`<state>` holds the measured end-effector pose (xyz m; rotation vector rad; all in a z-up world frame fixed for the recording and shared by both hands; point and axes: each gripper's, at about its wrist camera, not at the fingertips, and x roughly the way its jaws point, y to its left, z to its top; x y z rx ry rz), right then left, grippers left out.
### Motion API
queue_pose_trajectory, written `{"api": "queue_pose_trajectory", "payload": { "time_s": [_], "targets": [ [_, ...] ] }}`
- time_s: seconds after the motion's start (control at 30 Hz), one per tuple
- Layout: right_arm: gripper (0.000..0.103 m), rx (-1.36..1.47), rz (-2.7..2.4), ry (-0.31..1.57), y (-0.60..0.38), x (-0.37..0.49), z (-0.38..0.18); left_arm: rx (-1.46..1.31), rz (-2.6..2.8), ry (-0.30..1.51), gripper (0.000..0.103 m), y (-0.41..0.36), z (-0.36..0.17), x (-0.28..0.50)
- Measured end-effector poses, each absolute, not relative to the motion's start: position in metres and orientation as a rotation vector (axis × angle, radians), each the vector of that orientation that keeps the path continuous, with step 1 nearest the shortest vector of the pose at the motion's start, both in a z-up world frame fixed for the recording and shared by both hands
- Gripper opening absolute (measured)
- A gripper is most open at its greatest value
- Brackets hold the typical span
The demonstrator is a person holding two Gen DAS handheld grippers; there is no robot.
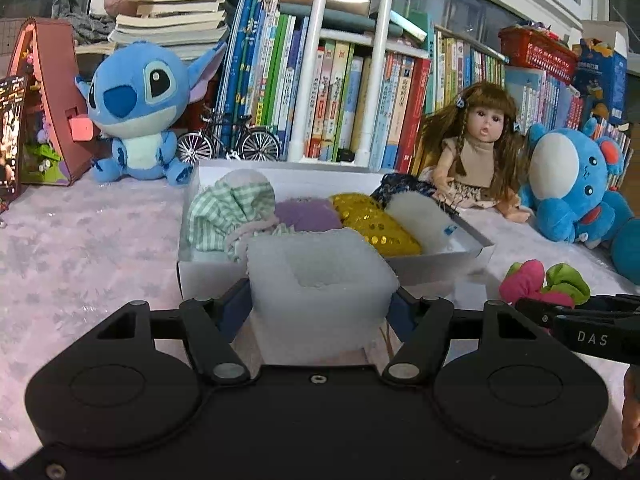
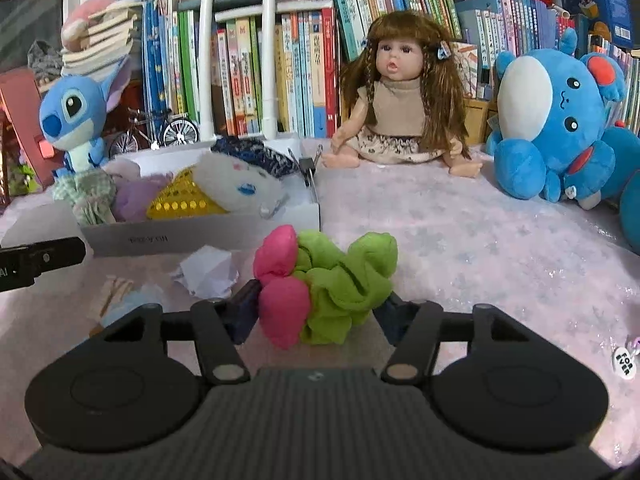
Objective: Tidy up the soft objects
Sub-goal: 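Carry the foam sleeve and scrunchie over the box with both tools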
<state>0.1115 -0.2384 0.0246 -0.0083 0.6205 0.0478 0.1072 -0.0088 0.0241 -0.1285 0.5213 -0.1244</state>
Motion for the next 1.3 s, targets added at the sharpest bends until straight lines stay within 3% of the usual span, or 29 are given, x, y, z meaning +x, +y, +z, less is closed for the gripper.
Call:
{"api": "queue_pose_trajectory", "payload": {
  "time_s": [0.83, 1.3],
  "targets": [
    [0.063, 0.1, 0.221, 0.582, -0.21, 0.175, 0.094, -0.186, -0.174, 0.485, 0.067, 0.025, 0.089, 0.176],
    [0.063, 0.181, 0.358, 0.671, -0.171, 0.249, 0.088, -0.347, -0.212, 0.683, 0.067, 0.051, 0.067, 0.274]
  ]
}}
